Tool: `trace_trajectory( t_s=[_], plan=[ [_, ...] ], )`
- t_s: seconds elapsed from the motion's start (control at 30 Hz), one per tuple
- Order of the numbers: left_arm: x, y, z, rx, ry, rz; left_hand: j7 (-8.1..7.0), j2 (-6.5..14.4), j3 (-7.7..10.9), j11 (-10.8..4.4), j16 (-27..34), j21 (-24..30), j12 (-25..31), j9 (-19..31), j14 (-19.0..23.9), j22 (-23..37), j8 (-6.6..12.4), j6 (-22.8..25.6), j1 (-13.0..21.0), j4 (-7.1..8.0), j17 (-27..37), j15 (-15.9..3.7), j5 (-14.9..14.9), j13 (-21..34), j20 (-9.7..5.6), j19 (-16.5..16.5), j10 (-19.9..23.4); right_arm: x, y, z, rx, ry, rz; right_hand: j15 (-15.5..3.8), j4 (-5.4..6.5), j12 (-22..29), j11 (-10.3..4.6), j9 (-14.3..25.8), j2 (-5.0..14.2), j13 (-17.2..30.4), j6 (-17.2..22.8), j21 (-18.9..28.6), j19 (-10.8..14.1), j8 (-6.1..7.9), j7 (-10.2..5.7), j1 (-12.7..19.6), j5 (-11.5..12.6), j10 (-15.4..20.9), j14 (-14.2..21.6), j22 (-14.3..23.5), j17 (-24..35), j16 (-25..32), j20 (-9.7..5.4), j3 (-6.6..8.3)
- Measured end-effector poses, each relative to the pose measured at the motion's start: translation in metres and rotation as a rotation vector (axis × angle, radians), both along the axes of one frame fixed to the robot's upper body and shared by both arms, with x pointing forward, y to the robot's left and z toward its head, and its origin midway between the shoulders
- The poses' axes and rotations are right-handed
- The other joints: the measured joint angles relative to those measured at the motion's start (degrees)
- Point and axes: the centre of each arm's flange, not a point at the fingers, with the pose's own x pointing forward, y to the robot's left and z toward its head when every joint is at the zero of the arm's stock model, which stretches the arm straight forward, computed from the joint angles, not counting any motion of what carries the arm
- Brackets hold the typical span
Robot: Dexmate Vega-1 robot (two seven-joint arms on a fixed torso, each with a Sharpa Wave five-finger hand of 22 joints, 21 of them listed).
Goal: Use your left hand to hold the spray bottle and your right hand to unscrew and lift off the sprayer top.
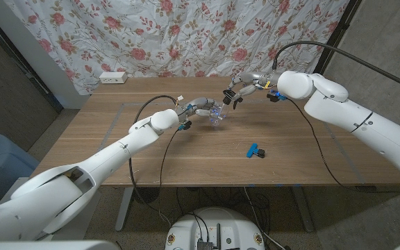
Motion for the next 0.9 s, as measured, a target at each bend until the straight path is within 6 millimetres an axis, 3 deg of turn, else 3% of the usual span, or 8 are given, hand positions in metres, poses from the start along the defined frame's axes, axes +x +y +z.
trace_trajectory(
  t_s=[0.57,0.73,0.9],
  plan=[
    [-0.0024,0.0002,-0.0059,-0.007,0.002,-0.002,-0.01,0.0,-0.06,-0.01,0.0,0.0,0.0,-0.2,0.0,0.0,0.02,0.0,0.0,0.07,0.3,0.0,0.0,0.0,0.0,0.0,0.0,-0.0009,0.0006,-0.0024,0.042,0.026,0.035,-1.23,-0.31,0.0,-1.56,-0.4,1.38,0.0,1.7,0.0,-0.2,-0.11,-0.01,4.2,-0.2,0.9,0.2,0.0,0.0,0.0,-1.03,1.27],
    [-0.0031,0.0007,-0.0072,-0.01,0.002,-0.002,-0.01,0.0,-0.06,-0.01,0.0,0.0,-0.1,-0.3,0.3,0.0,0.02,0.0,0.0,0.07,0.3,-0.31,0.0,0.0,0.0,0.0,0.0,-0.0007,0.0007,-0.0029,0.05,0.033,0.041,-1.22,-0.55,0.0,-1.95,-0.5,2.93,0.0,3.8,0.0,-0.2,1.07,-0.32,5.8,0.5,1.3,0.2,0.0,0.0,0.0,-1.03,1.5],
    [-0.0035,0.0008,-0.0082,-0.01,0.002,-0.003,0.13,0.0,-0.06,-0.01,0.0,0.0,-0.2,-0.3,0.3,0.0,0.02,0.1,0.0,0.07,0.3,-0.31,-0.1,0.0,-0.31,0.3,0.0,-0.0001,0.0002,-0.003,0.059,0.037,0.044,-1.53,-0.39,0.0,-2.18,-0.5,2.34,0.0,4.8,0.0,-0.2,1.34,0.05,6.4,0.5,1.6,0.5,0.0,0.0,0.0,-1.04,1.65]
  ],
)
